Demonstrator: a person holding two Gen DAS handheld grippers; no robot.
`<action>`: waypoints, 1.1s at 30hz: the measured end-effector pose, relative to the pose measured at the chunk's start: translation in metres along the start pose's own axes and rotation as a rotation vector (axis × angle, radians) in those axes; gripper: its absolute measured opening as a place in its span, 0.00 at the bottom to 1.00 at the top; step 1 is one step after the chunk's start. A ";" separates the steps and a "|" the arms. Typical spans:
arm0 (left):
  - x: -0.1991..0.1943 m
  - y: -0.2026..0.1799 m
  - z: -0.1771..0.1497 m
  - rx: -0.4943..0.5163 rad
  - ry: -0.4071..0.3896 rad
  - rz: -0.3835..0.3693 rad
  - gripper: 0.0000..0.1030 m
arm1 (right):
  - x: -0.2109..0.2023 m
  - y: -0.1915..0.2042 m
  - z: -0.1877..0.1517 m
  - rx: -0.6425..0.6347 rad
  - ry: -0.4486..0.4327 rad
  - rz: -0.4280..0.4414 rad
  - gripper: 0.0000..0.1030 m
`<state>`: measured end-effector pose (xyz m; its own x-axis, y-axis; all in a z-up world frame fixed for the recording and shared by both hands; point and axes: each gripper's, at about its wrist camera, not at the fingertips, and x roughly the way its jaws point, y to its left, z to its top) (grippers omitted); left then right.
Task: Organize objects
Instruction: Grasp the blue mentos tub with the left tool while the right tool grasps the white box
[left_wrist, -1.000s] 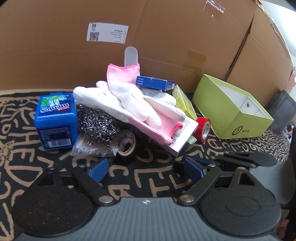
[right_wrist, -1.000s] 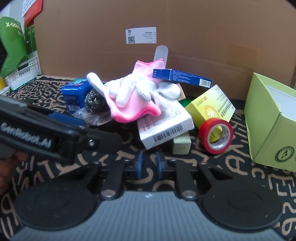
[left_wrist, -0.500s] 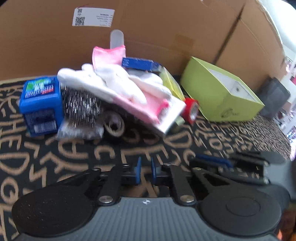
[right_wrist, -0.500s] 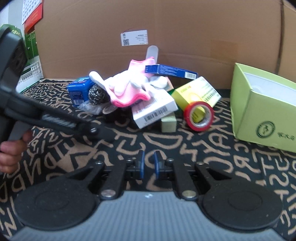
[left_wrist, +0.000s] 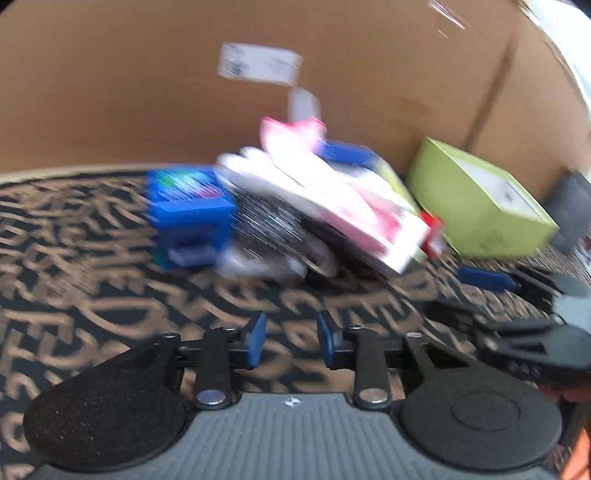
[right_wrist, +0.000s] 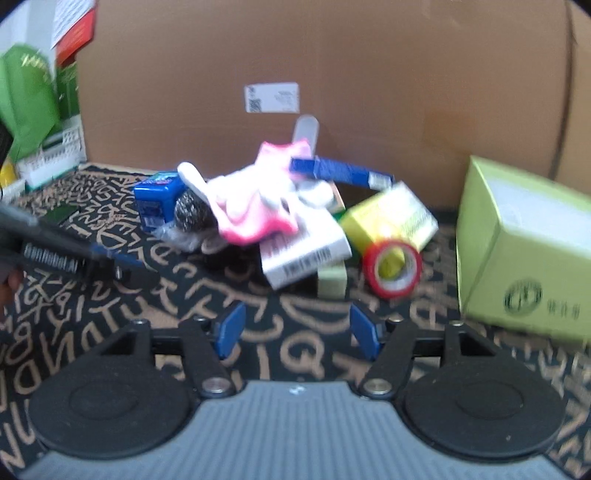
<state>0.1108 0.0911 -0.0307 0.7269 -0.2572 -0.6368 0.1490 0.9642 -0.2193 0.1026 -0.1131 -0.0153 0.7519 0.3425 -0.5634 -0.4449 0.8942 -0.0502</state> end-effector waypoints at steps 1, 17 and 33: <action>-0.003 0.006 0.005 -0.017 -0.023 0.024 0.52 | 0.003 0.002 0.004 -0.031 -0.008 -0.010 0.61; 0.037 0.039 0.064 -0.117 -0.107 0.133 0.72 | 0.068 0.020 0.028 -0.151 0.009 -0.044 0.71; 0.026 0.037 0.058 -0.038 -0.065 0.135 0.59 | -0.015 0.012 -0.001 -0.048 -0.028 -0.014 0.65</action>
<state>0.1744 0.1239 -0.0122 0.7805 -0.1194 -0.6136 0.0227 0.9863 -0.1631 0.0854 -0.1084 -0.0080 0.7710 0.3387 -0.5393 -0.4565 0.8844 -0.0974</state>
